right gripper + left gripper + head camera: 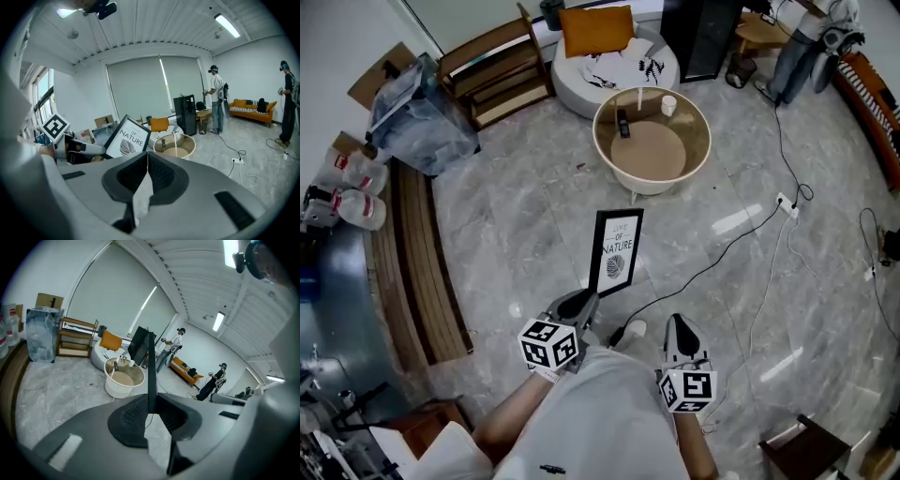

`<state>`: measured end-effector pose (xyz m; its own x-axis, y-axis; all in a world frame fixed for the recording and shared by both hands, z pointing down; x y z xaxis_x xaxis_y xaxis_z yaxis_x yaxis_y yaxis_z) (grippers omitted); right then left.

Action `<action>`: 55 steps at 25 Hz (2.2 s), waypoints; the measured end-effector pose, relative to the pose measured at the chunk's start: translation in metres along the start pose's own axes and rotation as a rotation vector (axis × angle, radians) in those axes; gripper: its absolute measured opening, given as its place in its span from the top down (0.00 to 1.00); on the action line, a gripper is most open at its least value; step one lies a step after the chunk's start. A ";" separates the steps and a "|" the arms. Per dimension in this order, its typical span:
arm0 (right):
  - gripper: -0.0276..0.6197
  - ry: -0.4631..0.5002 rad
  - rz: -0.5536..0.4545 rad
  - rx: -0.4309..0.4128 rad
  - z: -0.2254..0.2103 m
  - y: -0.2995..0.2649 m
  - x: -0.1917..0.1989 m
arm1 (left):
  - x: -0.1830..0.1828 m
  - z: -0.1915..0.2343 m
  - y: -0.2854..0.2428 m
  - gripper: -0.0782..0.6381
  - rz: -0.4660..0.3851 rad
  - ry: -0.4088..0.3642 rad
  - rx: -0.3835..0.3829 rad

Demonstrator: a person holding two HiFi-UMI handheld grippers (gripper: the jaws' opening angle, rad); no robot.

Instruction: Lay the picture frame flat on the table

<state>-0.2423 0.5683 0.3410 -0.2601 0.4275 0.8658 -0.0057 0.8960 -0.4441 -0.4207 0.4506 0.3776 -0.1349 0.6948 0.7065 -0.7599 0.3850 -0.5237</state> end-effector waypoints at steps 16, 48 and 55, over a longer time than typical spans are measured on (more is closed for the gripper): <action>0.95 -0.019 -0.066 0.046 -0.080 0.018 -0.013 | -0.024 -0.054 -0.051 0.80 -0.013 -0.086 0.017; 0.95 0.011 0.099 0.010 -0.266 -0.391 -0.251 | -0.343 0.061 -0.418 0.81 0.034 0.028 0.028; 0.95 0.013 0.140 -0.074 -0.292 -0.423 -0.261 | -0.362 0.072 -0.444 0.81 0.004 0.054 -0.070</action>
<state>0.1104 0.1124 0.3701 -0.2413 0.5501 0.7995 0.1010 0.8336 -0.5431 -0.0801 -0.0156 0.3893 -0.1019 0.7271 0.6789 -0.7132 0.4224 -0.5594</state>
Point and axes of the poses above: the fingertips, and each gripper's own axes: y backward along the fingers, z to its left, x out of its underside, the point moved 3 cm from there along y, backward along the fingers, and after that the axes turned 2 degrees about -y, right-handed, at the moved point
